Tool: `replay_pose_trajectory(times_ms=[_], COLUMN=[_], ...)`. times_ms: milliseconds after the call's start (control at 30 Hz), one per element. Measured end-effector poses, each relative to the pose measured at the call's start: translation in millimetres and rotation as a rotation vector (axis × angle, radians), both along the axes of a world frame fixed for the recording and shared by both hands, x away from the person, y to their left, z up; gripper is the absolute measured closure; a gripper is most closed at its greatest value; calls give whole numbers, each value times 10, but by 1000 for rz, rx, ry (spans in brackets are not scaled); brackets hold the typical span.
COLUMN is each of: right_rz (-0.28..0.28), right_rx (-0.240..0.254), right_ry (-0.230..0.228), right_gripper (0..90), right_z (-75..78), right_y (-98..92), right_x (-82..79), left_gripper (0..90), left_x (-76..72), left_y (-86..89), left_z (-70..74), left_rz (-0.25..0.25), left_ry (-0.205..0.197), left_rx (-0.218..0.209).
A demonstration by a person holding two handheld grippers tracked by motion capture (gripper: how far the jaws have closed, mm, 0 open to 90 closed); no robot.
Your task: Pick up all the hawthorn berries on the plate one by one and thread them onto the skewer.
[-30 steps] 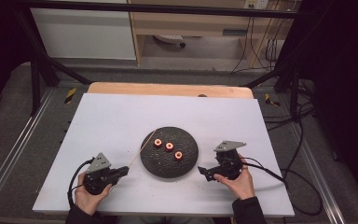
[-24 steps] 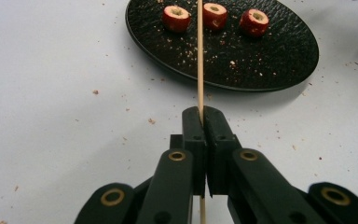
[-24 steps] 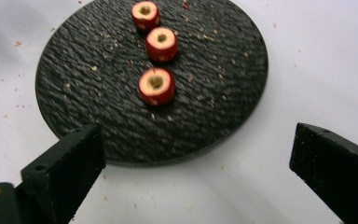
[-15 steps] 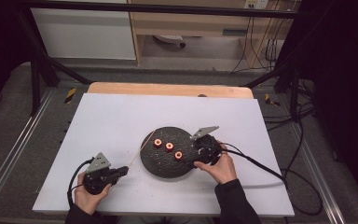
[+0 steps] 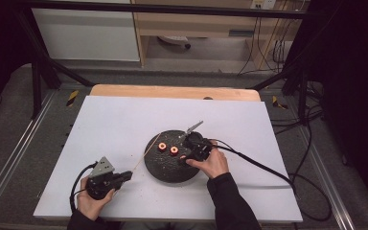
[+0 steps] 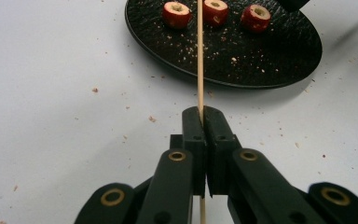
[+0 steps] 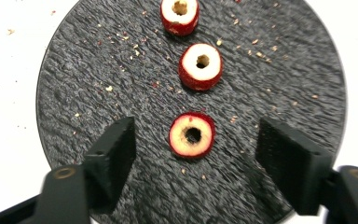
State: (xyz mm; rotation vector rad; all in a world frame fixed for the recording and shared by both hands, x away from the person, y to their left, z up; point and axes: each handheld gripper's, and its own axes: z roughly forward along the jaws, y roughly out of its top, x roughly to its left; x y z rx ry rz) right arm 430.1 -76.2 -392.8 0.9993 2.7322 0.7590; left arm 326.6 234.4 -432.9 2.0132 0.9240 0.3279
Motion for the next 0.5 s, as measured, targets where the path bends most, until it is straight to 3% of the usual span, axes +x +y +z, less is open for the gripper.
replay_pose_trajectory(times_ms=[200, 500], right_rz=[-31, -57], right_rx=[-9, -1], right_ry=[62, 102], right_gripper=[425, 531], right_z=[-88, -143], right_y=[52, 74], right_x=[78, 120], left_gripper=[880, 880], left_x=[3, 8], left_y=[-8, -14], left_z=[-3, -9], left_rz=[-2, -5], left_ry=[2, 5], left_rx=[3, 6])
